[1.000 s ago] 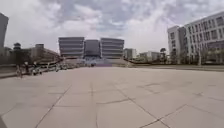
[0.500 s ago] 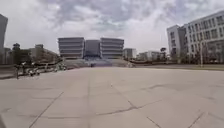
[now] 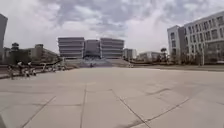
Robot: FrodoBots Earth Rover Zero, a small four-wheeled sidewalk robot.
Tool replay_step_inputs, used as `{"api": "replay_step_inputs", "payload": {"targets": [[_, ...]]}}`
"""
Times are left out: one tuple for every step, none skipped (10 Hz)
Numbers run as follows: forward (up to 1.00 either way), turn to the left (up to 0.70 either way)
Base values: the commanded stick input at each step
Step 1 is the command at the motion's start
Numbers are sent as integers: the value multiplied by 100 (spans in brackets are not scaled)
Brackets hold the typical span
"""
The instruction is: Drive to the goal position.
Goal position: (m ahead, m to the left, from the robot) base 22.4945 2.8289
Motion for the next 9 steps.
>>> {"api": "replay_step_inputs", "payload": {"targets": [[70,0],[70,0],[70,0],[70,0],[70,0],[70,0],[70,0],[70,0],[70,0]]}}
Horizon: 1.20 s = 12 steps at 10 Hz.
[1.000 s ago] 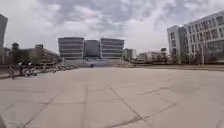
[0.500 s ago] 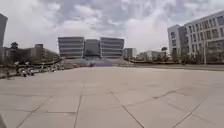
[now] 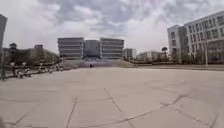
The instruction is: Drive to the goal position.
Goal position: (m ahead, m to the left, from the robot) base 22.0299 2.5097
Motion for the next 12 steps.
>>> {"api": "replay_step_inputs", "payload": {"targets": [[70,0],[70,0],[70,0],[70,0],[70,0],[70,0],[70,0],[70,1],[70,2],[70,19],[70,29],[70,6]]}}
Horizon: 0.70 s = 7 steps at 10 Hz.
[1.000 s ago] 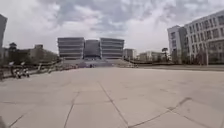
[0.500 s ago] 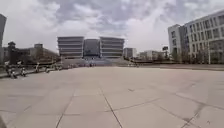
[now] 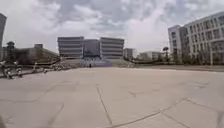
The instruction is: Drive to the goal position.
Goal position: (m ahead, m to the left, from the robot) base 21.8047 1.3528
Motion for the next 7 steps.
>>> {"api": "replay_step_inputs", "payload": {"targets": [[70,0],[70,0],[70,0],[70,0],[70,0],[70,0],[70,0]]}}
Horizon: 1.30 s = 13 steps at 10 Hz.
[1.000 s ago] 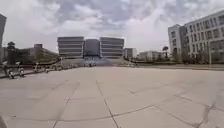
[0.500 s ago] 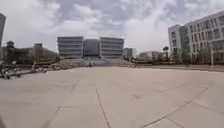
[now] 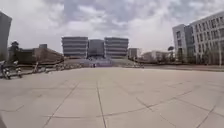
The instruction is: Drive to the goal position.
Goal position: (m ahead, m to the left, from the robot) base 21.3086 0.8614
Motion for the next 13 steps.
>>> {"api": "replay_step_inputs", "payload": {"targets": [[70,0],[70,0],[70,0],[70,0],[70,0],[70,0],[70,0],[70,0],[70,0],[70,0],[70,0],[70,0],[70,0]]}}
